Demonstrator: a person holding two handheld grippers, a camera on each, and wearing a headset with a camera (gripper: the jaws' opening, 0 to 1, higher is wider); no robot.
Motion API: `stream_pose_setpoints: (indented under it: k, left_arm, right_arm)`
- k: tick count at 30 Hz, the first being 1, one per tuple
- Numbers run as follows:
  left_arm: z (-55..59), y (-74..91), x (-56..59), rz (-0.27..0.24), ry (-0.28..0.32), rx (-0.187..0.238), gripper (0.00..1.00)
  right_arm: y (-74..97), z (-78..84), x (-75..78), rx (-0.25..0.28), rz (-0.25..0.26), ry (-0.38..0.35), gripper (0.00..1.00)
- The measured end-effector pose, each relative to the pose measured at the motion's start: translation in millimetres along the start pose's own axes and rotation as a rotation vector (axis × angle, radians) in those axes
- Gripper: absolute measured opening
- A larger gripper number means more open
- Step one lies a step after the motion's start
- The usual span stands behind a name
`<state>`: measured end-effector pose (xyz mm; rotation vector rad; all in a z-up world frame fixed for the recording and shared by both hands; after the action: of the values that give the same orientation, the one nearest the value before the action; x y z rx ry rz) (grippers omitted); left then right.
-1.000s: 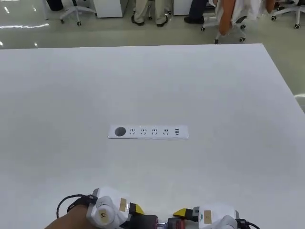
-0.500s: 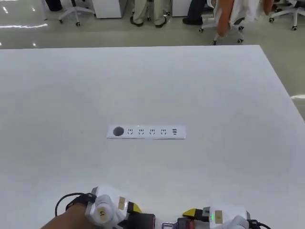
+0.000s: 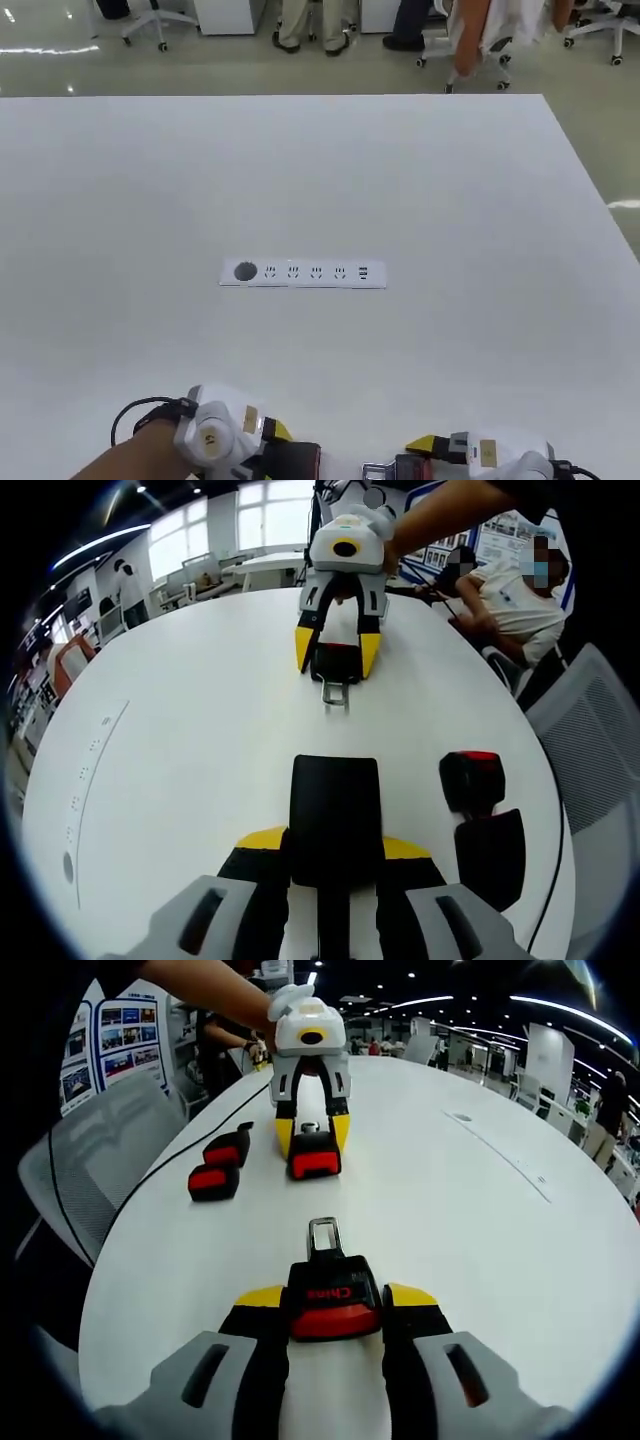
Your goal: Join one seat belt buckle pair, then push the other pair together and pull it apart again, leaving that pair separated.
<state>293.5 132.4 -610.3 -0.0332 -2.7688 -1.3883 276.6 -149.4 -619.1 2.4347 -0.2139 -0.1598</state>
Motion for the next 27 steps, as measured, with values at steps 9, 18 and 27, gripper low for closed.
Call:
stream_pose_setpoints:
  k: [9,18,27]
  left_arm:
    - [0.0,0.1,-0.8,0.004,-0.002,-0.011,0.33]
    - [-2.0,-0.3,-0.7,0.005,-0.008,-0.025,0.33]
    - [-4.4,-1.9,-0.2,0.000,0.000,-0.037,0.34]
  right_arm:
    - [14.1,16.3,1.7,-0.017,0.005,-0.002,0.34]
    - [19.2,20.8,-1.0,-0.023,0.017,-0.009,0.35]
    - [19.4,19.9,-2.8,-0.033,0.024,-0.001,0.35]
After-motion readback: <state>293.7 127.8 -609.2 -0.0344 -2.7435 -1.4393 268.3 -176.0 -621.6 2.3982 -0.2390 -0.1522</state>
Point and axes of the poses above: the centre of the closed fingertips' face, and the gripper's own axes: y roughly backward along the fingers, x roughly to its right, z roughly out of its underside, the point moved 10 cm from there along y, roughly backward along the fingers, and after that the axes turned 2 degrees about -y, right-handed, at the moved point
